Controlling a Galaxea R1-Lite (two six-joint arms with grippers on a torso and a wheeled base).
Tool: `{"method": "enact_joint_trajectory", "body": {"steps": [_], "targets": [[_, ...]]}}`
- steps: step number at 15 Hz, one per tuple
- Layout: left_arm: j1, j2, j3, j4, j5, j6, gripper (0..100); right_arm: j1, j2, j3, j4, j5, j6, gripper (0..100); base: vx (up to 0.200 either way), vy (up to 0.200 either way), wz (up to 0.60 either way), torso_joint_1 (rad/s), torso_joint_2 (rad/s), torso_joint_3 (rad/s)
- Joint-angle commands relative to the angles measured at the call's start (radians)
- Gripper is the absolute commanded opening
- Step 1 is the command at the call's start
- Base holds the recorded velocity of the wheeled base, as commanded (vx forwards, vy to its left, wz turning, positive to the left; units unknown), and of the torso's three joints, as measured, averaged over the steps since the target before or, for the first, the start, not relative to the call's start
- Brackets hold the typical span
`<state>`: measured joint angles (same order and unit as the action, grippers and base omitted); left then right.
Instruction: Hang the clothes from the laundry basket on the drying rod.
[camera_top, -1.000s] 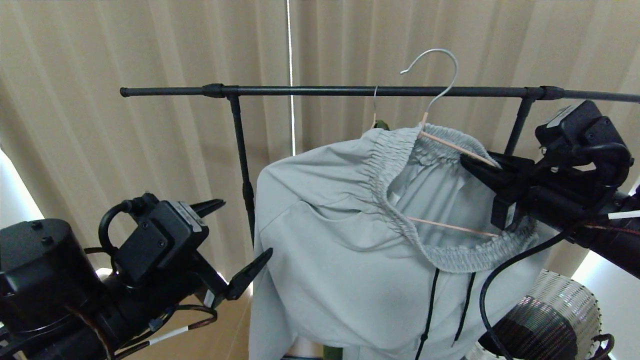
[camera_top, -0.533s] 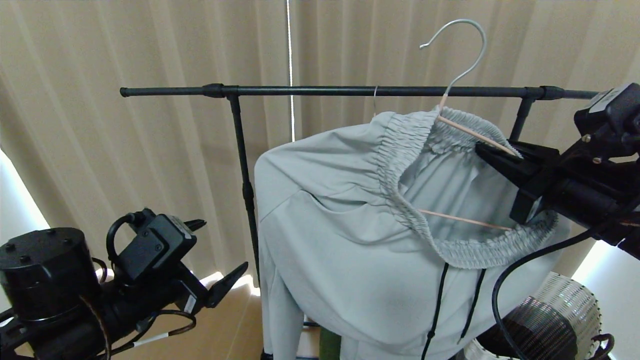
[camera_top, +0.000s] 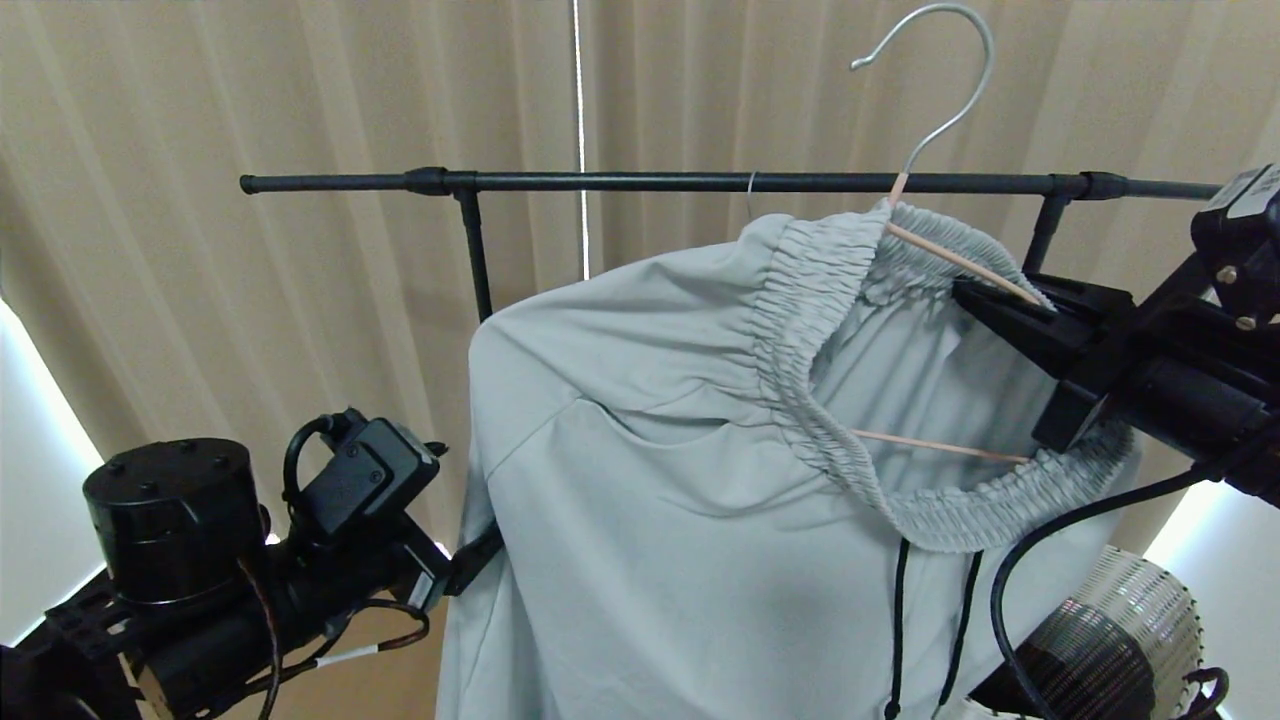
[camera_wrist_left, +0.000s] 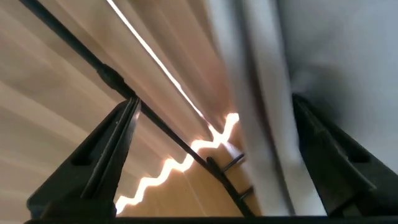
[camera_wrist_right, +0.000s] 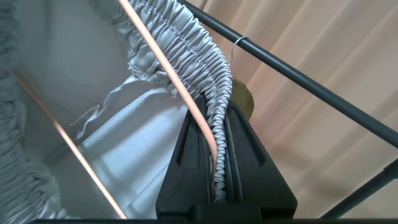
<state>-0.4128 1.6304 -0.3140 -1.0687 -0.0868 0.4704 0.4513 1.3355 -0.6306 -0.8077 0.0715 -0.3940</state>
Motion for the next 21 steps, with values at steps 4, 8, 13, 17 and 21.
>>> {"method": "enact_joint_trajectory", "body": {"steps": [4,8,13,17,21], "targets": [[0.031,0.023,0.023,-0.002,0.009,0.001,0,0.006,-0.021,0.019,0.005,-0.009,-0.002,0,0.0,0.0,0.0,0.0,0.0,0.0],[0.204,0.026,0.127,-0.088,0.007,0.014,0,-0.031,-0.033,0.035,0.007,-0.016,-0.003,0,0.0,0.0,0.0,0.0,0.0,0.0],[0.279,0.04,0.15,-0.114,0.009,0.047,0,-0.056,-0.042,0.052,0.007,-0.016,-0.003,0,0.0,0.0,0.0,0.0,0.0,0.0],[0.273,0.037,0.156,-0.135,0.006,0.047,100,-0.056,-0.042,0.054,0.007,-0.016,-0.003,0,0.0,0.0,0.0,0.0,0.0,0.0],[0.275,0.009,0.164,-0.139,0.001,0.037,100,-0.086,-0.058,0.085,0.008,-0.033,-0.005,0,0.0,0.0,0.0,0.0,0.0,0.0]]}}
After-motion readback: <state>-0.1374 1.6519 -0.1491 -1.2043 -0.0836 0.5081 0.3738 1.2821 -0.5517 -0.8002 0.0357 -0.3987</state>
